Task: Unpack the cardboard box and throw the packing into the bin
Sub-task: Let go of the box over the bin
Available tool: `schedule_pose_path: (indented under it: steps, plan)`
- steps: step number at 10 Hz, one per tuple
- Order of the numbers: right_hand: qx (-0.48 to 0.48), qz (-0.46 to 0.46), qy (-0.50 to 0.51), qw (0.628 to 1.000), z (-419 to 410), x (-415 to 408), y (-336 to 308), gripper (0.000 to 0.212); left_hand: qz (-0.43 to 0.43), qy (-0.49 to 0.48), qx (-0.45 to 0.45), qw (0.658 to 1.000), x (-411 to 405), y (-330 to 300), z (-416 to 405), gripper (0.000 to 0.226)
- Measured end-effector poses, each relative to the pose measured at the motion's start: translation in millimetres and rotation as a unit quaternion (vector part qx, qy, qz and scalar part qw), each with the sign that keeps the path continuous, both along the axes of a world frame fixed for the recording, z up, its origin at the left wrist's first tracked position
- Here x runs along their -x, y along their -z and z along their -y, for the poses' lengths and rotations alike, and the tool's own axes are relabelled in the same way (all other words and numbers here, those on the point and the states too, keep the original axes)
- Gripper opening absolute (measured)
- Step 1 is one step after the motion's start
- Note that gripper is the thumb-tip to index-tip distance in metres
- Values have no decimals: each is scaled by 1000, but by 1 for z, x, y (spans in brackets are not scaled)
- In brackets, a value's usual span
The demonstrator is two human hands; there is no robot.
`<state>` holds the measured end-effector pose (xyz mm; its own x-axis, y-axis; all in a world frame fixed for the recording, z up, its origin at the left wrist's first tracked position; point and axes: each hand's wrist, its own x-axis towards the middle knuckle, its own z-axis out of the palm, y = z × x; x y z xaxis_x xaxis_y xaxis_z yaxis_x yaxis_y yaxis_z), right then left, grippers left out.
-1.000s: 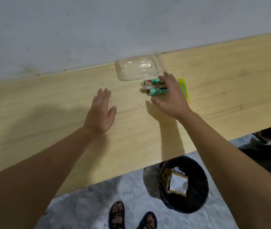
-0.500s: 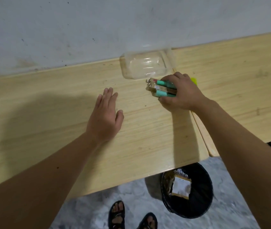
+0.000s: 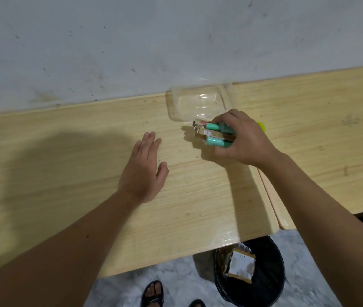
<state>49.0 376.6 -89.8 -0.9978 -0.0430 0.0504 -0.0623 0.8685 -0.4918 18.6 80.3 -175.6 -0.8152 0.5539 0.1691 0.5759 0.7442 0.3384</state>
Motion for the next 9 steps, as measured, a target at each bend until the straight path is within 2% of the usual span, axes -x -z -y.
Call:
schedule_pose_path:
  steps: [2, 5, 7, 9]
  plan:
    - [-13, -39, -13, 999, -4, 58, -49, 60, 27, -4, -13, 1000, 0, -5, 0, 64]
    - [-51, 130, -25, 990, -5, 129, -24, 56, 52, -14, -26, 998, 1, -7, -1, 64]
    - [-71, 134, -47, 987, -1, 139, -17, 56, 65, -18, -33, 997, -1, -8, -1, 63]
    - [-64, 138, -38, 988, -1, 140, -20, 72, 63, -22, -47, 997, -1, -9, -1, 63]
